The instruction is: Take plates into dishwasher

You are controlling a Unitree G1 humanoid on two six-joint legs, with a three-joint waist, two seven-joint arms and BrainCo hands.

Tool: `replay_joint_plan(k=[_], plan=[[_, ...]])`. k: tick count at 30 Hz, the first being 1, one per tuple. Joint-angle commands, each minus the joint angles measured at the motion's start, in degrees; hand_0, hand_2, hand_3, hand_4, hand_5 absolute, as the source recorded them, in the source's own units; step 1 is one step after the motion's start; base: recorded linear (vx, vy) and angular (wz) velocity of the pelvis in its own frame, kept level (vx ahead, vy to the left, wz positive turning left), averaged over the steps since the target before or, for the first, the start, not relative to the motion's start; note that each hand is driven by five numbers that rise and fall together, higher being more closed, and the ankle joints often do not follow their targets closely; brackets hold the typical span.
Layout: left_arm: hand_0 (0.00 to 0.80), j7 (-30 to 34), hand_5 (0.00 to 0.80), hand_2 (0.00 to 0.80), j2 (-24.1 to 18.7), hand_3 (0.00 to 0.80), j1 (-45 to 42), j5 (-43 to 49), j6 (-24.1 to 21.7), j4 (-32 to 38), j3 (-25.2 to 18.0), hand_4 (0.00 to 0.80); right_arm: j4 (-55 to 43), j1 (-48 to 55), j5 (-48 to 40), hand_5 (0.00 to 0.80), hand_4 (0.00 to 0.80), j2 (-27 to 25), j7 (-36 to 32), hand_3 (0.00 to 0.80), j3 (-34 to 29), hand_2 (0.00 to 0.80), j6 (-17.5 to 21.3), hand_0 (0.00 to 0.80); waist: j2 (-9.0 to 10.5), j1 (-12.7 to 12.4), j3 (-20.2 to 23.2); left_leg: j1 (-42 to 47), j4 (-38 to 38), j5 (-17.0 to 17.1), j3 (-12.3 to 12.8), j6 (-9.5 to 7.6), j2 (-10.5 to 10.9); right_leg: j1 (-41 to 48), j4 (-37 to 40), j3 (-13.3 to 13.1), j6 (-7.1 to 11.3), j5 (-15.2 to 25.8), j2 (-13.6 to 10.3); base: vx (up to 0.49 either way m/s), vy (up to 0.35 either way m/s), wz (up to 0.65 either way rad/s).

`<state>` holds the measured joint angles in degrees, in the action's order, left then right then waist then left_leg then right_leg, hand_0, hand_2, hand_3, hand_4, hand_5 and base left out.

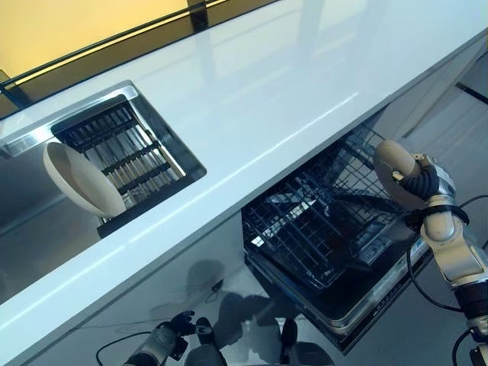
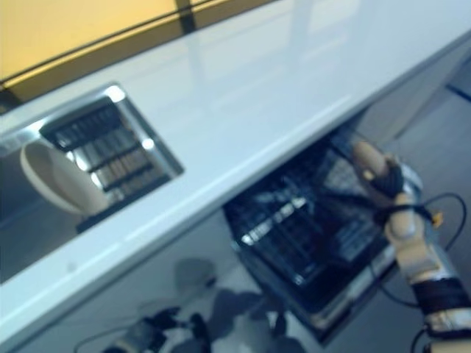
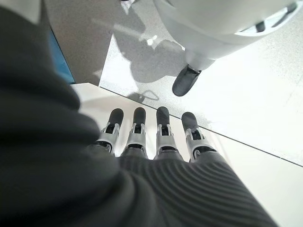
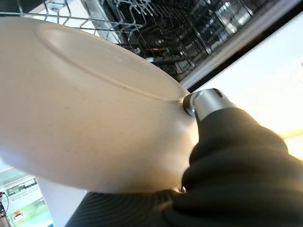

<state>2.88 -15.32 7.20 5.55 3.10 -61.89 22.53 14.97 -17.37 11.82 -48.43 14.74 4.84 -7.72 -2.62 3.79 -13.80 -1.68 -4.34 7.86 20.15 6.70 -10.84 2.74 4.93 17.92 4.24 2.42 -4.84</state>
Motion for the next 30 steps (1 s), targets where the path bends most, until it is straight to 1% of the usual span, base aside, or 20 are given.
replay_joint_plan(k=[1,6,13,21,30], plan=[[0.000,0.64,0.000,0.000,-3.44,0.000,1.95,2.01,-0.20,0.61,2.49,0.000,0.59,-7.86,3.29,0.800,0.800,-1.98,0.49,0.800,2.17,0.800,0.06,0.800,4.12,-0.80,0.11,-2.91,0.22,0.27,1.93,-0.22,0.64,-1.39,-5.35,-1.08,-0.02,-3.32,-0.63,-0.054,-0.017,0.10],[0.000,0.44,0.000,0.000,-3.90,0.000,1.98,1.96,-0.49,0.81,2.99,0.000,2.78,-9.92,3.48,0.800,0.800,-2.39,-0.75,0.800,4.09,0.800,-1.31,0.800,3.96,-1.61,-0.77,-3.55,0.14,0.40,1.27,-0.30,1.03,-2.00,-5.62,-0.67,-0.03,-3.26,-0.81,0.003,-0.010,0.10],[0.000,0.53,0.000,0.000,-4.39,0.000,2.42,1.91,-0.04,1.93,3.78,0.000,7.03,-13.33,2.50,0.800,0.800,-1.52,-0.94,0.800,6.69,0.800,-3.04,0.800,3.50,-2.79,-2.09,-4.11,-0.15,0.50,0.34,-0.39,1.63,-2.59,-5.80,-0.08,0.05,-2.98,-1.07,-0.001,-0.006,0.06],[0.000,0.67,0.000,0.000,-4.75,0.000,3.04,1.67,-1.04,2.41,5.08,0.000,13.94,-19.22,3.10,0.800,0.800,-0.04,-0.96,0.800,11.06,0.800,-5.18,0.800,2.44,-4.44,-3.69,-5.12,-0.13,0.38,-0.59,-0.60,2.31,-3.86,-6.61,0.82,0.05,-3.10,-1.68,0.003,0.001,0.02],[0.000,0.87,0.000,0.000,-5.28,0.000,4.26,0.48,-1.54,3.14,6.24,0.000,20.31,-23.46,1.54,0.800,0.800,0.47,-0.18,0.800,13.73,0.800,-7.84,0.800,1.34,-5.30,-5.26,-5.53,-0.39,0.10,-1.58,-0.94,3.14,-5.55,-7.88,0.99,0.08,-3.14,-2.24,0.002,0.010,0.06]])
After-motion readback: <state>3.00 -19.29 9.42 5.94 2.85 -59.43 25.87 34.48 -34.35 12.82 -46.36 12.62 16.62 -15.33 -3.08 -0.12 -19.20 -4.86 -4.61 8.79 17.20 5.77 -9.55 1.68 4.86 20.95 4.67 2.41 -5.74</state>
